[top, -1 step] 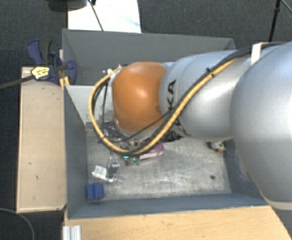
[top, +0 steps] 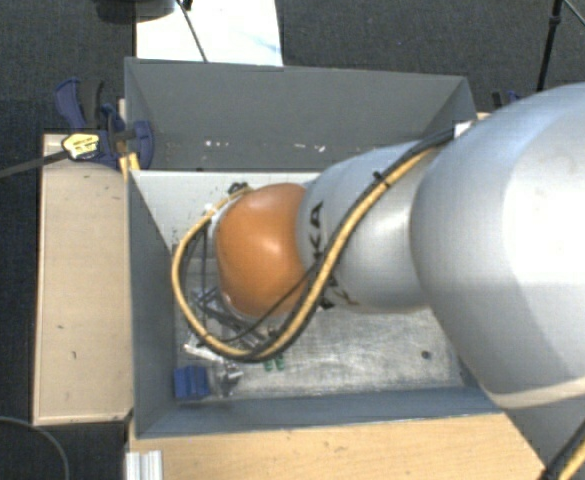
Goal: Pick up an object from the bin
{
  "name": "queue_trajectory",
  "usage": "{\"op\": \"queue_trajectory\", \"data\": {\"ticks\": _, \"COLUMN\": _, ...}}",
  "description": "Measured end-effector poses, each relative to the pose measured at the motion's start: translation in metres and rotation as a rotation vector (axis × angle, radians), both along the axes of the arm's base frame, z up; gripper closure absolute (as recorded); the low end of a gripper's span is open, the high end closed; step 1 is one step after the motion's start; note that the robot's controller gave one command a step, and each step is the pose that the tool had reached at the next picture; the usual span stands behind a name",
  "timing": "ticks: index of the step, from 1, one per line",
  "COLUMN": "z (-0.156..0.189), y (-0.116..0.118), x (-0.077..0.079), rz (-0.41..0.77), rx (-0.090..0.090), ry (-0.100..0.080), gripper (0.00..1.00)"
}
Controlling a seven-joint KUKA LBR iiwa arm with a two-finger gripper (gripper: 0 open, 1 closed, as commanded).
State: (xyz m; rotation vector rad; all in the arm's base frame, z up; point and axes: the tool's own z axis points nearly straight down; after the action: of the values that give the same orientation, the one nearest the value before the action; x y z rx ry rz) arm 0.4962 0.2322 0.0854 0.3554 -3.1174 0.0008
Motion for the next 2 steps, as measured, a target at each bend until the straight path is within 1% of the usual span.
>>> {"op": "queue_trajectory", "data": {"ticks": 1, "z": -0.0157, "y": -0.0244, "x": 0.0185, "rz": -0.192, "rx": -0.001, "ry": -0.002, "gripper": 0.0}}
{"op": "queue_trajectory", "data": {"ticks": 2, "z": -0.0149, "y": -0.023, "x": 0.0183, "rz": -0.195, "rx": 0.001, "ry": -0.002, "gripper": 1.0}}
